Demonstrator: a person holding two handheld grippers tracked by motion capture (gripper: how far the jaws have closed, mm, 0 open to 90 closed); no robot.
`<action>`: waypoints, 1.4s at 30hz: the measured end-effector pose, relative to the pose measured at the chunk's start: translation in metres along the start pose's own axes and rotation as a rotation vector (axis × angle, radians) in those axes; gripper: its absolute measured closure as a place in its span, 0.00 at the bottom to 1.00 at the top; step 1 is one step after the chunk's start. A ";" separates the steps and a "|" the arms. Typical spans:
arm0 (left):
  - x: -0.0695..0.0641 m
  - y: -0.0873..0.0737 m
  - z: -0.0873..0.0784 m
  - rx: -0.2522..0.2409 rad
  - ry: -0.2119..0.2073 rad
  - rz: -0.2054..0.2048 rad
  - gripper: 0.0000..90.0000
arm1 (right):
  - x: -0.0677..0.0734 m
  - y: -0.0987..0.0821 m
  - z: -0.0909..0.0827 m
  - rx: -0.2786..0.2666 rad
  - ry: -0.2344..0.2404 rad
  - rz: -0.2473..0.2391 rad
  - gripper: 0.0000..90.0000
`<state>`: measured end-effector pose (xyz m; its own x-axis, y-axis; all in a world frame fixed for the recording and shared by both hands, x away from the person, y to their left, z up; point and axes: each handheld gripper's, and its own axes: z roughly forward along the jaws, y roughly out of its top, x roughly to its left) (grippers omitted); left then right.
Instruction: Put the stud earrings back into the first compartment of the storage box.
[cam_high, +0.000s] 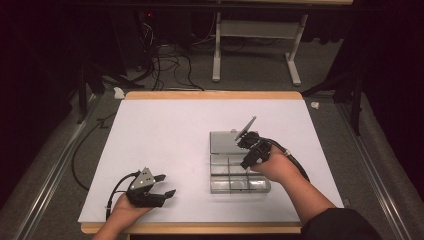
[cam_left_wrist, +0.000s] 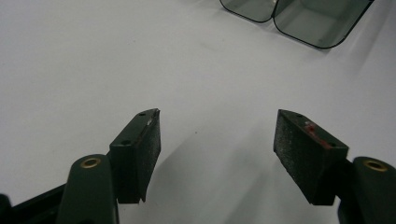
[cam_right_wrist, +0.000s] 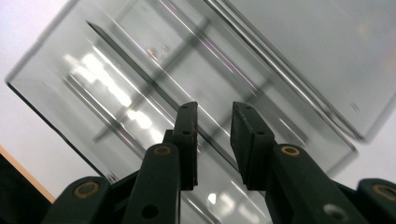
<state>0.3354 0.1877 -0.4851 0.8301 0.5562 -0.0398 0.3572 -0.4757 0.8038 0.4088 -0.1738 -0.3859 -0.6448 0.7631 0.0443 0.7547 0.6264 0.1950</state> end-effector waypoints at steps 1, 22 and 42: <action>0.000 0.000 0.000 0.002 0.000 0.000 0.36 | -0.002 -0.003 -0.001 0.001 -0.001 0.005 0.80; 0.000 0.000 0.000 0.000 0.004 -0.002 0.36 | -0.048 -0.056 -0.020 -0.033 -0.052 0.131 0.82; 0.000 0.000 0.000 -0.002 0.003 0.001 0.36 | -0.090 -0.073 0.026 0.040 -0.058 0.245 0.85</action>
<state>0.3351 0.1881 -0.4850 0.8290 0.5580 -0.0372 0.3558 -0.4748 0.8050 0.4146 -0.2837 -0.4293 -0.4347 0.9001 0.0290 0.8926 0.4263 0.1467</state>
